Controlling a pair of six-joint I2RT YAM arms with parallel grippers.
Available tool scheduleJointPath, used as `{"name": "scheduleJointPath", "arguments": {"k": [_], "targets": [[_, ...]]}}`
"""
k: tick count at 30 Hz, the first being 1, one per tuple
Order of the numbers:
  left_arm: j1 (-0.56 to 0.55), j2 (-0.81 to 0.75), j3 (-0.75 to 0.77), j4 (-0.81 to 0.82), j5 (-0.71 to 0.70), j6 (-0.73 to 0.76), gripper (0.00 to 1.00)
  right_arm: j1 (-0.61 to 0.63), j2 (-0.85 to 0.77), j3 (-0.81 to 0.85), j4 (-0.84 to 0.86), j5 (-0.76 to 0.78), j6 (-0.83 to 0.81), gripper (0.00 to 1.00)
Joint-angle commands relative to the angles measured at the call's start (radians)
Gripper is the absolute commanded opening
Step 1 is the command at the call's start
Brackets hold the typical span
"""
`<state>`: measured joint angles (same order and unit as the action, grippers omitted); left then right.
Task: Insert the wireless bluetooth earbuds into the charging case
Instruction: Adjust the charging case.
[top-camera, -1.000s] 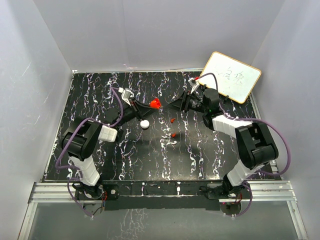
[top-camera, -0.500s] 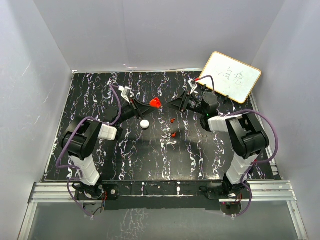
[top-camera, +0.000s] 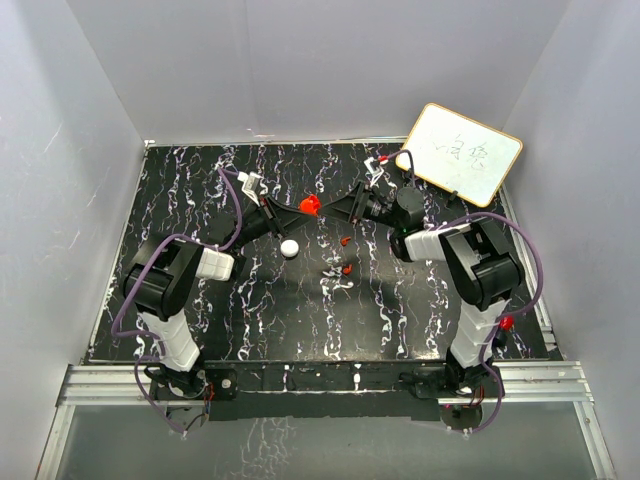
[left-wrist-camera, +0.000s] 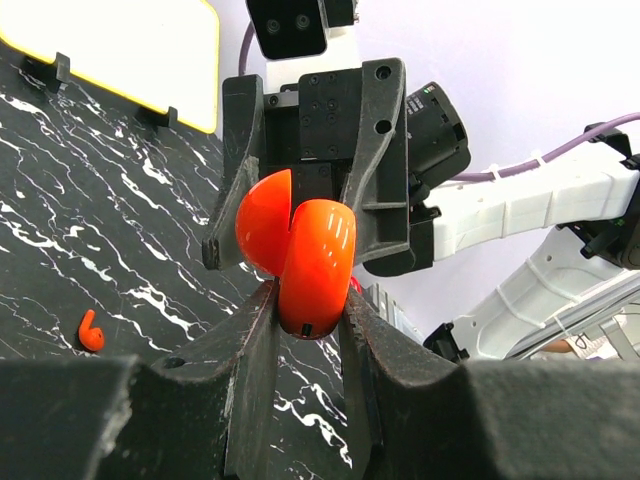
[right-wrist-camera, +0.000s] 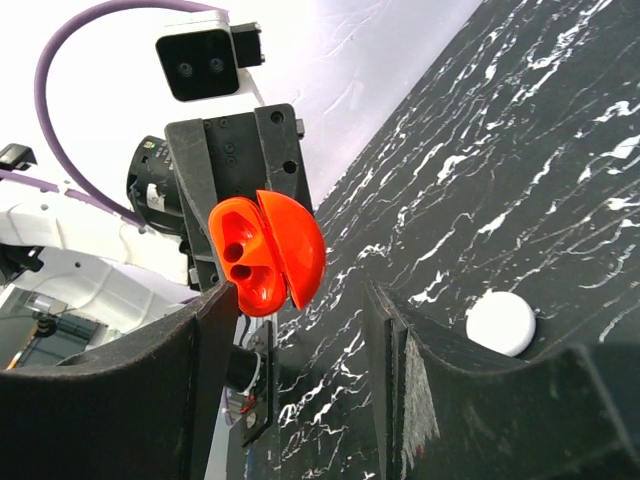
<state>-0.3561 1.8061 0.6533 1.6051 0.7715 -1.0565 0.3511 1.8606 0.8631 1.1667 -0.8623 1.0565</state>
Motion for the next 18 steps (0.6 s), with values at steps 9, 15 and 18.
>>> {"name": "scheduleJointPath", "arguments": {"k": [9,15,18], "targets": [[-0.015,-0.062,-0.002,0.184,0.035,-0.016,0.0,0.015,0.062,0.056,0.24,0.023,0.109,0.46],[-0.03,-0.059,0.001,0.184,0.042,-0.019,0.0,0.015,0.091,0.076,0.292,0.022,0.149,0.42],[-0.036,-0.055,0.002,0.184,0.043,-0.019,0.0,0.017,0.095,0.082,0.304,0.022,0.16,0.4]]}}
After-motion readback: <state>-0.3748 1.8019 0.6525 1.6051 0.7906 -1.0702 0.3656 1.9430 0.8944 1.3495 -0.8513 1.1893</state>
